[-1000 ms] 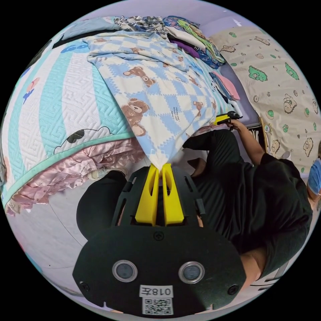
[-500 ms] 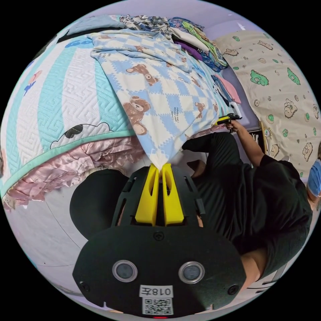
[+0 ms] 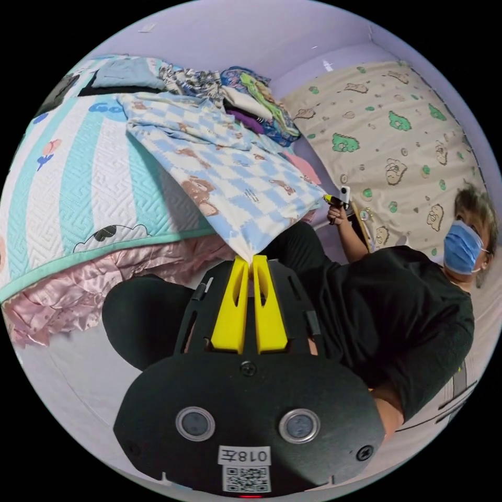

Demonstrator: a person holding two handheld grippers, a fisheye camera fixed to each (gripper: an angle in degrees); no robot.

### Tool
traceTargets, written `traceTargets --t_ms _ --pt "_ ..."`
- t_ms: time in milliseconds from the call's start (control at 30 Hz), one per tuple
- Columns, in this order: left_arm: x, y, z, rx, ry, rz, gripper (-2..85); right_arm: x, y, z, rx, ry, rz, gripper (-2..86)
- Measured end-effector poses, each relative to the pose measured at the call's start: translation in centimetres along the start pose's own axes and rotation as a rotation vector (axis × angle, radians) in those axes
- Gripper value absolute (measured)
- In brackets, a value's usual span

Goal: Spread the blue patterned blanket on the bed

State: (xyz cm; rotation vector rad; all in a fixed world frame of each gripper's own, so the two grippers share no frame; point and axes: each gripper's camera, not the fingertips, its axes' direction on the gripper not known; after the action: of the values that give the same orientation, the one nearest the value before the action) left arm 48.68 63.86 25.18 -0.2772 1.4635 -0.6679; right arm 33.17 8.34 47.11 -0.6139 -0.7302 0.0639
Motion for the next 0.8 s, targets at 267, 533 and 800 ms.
traceTargets --t_ms 267,533,800 --pt "-0.7 8.0 -0.5 0.073 0.14 0.037 -0.9 -5.1 5.4 -3.9 0.097 -0.05 0.048 -0.8" --pt "-8.7 11.1 2.3 0.188 0.365 -0.096 -0.9 -3.7 5.6 -4.8 0.185 -0.123 0.239 -0.5" --pt "-18.2 -2.8 -0.5 0.303 0.424 -0.044 -0.9 0.8 -11.8 -6.2 0.238 -0.142 0.188 -0.3"
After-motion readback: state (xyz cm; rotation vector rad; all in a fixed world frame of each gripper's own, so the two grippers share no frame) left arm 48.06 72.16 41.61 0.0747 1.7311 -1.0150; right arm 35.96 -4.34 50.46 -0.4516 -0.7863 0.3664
